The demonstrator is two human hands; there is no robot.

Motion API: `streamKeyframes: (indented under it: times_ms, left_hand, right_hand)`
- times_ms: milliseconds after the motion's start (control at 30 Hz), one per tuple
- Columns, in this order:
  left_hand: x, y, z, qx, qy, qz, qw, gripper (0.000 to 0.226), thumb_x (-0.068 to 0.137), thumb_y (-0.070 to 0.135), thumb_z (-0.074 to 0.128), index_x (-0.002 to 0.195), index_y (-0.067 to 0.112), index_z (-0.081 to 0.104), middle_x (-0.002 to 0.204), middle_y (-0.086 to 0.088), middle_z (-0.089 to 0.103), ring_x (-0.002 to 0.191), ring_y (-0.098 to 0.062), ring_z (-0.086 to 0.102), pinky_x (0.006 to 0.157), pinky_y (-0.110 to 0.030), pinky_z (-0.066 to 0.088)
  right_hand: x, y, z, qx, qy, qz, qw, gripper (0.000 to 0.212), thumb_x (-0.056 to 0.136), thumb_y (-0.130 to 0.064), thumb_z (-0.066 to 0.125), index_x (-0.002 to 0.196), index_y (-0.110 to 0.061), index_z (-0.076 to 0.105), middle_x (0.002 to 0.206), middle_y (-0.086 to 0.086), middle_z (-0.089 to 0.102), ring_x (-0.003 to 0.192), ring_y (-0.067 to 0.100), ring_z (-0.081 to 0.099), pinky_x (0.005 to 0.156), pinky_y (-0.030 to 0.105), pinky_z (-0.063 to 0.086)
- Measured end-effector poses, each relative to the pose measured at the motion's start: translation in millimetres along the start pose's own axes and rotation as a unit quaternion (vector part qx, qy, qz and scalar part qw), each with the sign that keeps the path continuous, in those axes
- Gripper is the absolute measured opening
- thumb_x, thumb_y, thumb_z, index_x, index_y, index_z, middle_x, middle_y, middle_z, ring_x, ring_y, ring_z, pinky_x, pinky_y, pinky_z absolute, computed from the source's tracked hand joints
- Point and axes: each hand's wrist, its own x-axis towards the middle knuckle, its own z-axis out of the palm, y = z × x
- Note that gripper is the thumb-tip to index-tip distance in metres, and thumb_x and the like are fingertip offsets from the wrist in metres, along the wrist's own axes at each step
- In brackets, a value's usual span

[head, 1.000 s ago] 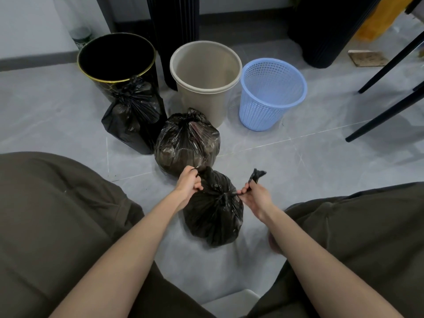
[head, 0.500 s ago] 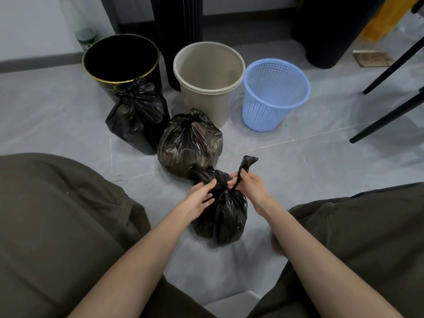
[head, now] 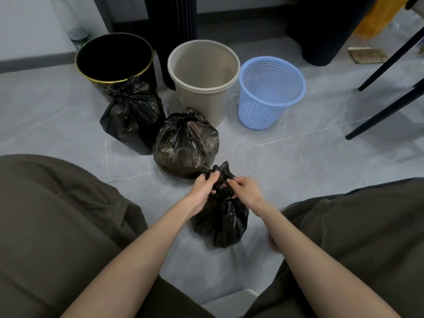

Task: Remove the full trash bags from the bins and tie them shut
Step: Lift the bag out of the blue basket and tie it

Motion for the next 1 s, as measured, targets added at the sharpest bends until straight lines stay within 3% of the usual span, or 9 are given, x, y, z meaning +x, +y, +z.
streamKeyframes:
  times_ms: [167,367,467,567,633,700,733,867,1000]
  left_hand:
    - [-2,-3,-1,0.045,0.005,0.048,0.998,0.018,0.087,0.017,0.065,0.1,0.004,0.067,0.076,-0.002,0.066,0.058,0.0,0.061,0.052,-0.01,0.043]
    - [4,-6,-4,-0.021,0.096,0.028,0.995,0.012,0.093,0.018,0.057,0.089,0.01,0.065,0.076,0.0,0.062,0.061,-0.008,0.055,0.049,-0.014,0.042]
    - [5,-4,-8,-0.049,0.111,0.018,0.992,0.019,0.095,0.018,0.053,0.08,0.011,0.063,0.073,0.0,0.06,0.046,-0.001,0.053,0.044,-0.014,0.04]
    - [4,-1,-7,-0.042,0.099,0.013,0.994,0.023,0.098,0.019,0.046,0.08,0.016,0.061,0.092,-0.012,0.063,0.053,-0.006,0.05,0.05,-0.02,0.033]
    - [1,2,-3,-0.038,0.097,-0.001,0.995,0.026,0.101,0.021,0.037,0.1,0.009,0.06,0.119,-0.029,0.055,0.069,-0.016,0.053,0.053,-0.021,0.032]
    - [2,1,-1,0.011,0.086,0.002,0.996,0.036,0.103,0.02,0.028,0.117,-0.001,0.054,0.136,-0.035,0.041,0.1,-0.034,0.056,0.058,-0.019,0.038]
    - [1,0,-2,0.039,0.075,0.02,0.996,0.036,0.103,0.019,0.026,0.114,-0.001,0.055,0.129,-0.034,0.046,0.103,-0.034,0.054,0.062,-0.019,0.042]
    - [-6,10,-6,0.154,-0.002,0.074,0.985,0.04,0.103,0.021,0.028,0.077,0.014,0.057,0.073,-0.003,0.046,0.066,-0.01,0.045,0.072,-0.025,0.043]
    - [-4,31,-7,0.352,-0.052,0.165,0.92,0.038,0.1,0.021,0.034,0.076,0.019,0.063,0.095,-0.014,0.062,0.092,-0.022,0.055,0.08,-0.03,0.038]
  right_hand:
    - [0,-1,3,-0.123,-0.046,-0.066,0.989,0.034,0.092,-0.023,0.056,0.078,0.008,0.064,0.067,0.023,0.057,0.062,0.017,0.047,0.068,0.037,0.047]
    - [-7,-3,-5,-0.019,-0.119,-0.012,0.993,0.011,0.09,-0.017,0.062,0.079,-0.018,0.062,0.061,-0.006,0.056,0.053,-0.001,0.051,0.056,0.011,0.038]
    - [-7,1,-9,0.018,-0.154,0.009,0.988,0.015,0.085,-0.01,0.068,0.079,-0.024,0.063,0.064,-0.01,0.061,0.054,-0.005,0.055,0.055,0.008,0.04]
    - [-2,7,-7,0.067,-0.128,0.015,0.989,0.011,0.085,-0.008,0.067,0.08,-0.017,0.068,0.071,-0.002,0.069,0.061,0.004,0.062,0.069,0.016,0.05]
    - [-1,9,-5,0.154,-0.077,0.056,0.983,0.008,0.087,-0.005,0.064,0.081,-0.007,0.068,0.072,0.003,0.068,0.049,0.001,0.057,0.063,0.012,0.052]
    - [-1,11,-1,0.213,-0.01,0.089,0.973,0.01,0.088,-0.005,0.063,0.089,0.002,0.069,0.063,0.0,0.066,0.04,-0.001,0.05,0.054,0.01,0.05]
    - [-2,13,1,0.213,0.016,0.1,0.972,0.012,0.088,-0.005,0.063,0.091,0.004,0.07,0.057,-0.003,0.065,0.038,-0.001,0.047,0.051,0.01,0.048]
    - [-2,19,3,0.101,0.058,0.079,0.99,0.018,0.088,-0.016,0.065,0.081,-0.003,0.075,0.054,-0.001,0.06,0.045,0.006,0.043,0.056,0.021,0.041]
    - [-8,17,5,0.012,0.007,-0.022,1.0,0.014,0.087,-0.015,0.063,0.087,-0.015,0.077,0.063,-0.002,0.064,0.059,0.002,0.052,0.062,0.016,0.043]
